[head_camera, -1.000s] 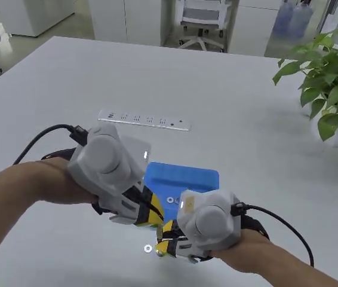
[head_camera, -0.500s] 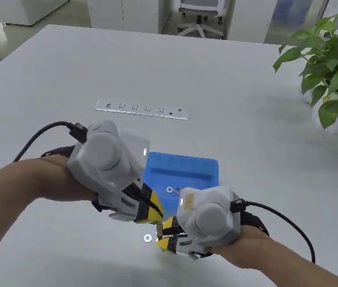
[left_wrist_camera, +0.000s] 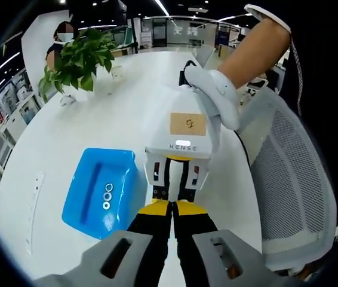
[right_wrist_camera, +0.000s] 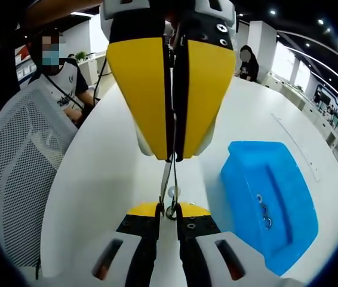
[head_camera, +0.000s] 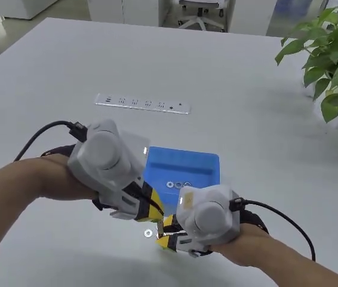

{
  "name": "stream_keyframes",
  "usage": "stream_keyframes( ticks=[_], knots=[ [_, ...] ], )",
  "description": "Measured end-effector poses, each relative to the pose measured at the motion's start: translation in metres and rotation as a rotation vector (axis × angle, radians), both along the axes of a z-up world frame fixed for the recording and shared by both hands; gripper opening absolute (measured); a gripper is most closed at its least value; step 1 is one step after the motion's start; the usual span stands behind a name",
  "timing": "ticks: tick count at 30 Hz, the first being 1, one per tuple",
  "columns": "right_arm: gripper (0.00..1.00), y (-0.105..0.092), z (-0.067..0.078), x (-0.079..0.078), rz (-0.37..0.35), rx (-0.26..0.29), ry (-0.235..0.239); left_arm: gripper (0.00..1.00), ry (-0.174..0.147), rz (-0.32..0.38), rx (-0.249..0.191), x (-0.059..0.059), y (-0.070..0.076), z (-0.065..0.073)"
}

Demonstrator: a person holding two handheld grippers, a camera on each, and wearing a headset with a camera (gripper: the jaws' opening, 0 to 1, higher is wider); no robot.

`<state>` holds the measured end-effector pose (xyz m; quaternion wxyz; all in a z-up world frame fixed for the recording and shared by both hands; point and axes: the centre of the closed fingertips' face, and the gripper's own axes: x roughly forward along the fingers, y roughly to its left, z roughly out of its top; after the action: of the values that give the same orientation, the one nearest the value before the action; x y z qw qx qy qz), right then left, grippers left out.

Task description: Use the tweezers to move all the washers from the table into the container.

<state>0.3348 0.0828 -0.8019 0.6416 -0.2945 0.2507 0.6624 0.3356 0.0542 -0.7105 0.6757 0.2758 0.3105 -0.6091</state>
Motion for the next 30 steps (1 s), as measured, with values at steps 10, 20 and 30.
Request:
stream_keyframes(
  ticks=[10,20,30],
  knots=[
    [0.1,-0.001,0.0,0.0,-0.012,0.0,0.018,0.05,0.001,0.006,-0.015,-0.003,-0.005,0.003],
    [0.09,-0.002,0.001,-0.002,-0.004,-0.006,0.015,0.05,0.001,0.006,-0.013,-0.004,-0.004,0.004],
    [0.09,-0.002,0.01,-0.003,-0.006,-0.001,0.003,0.05,-0.012,0.012,-0.021,-0.001,-0.003,0.01]
  ],
)
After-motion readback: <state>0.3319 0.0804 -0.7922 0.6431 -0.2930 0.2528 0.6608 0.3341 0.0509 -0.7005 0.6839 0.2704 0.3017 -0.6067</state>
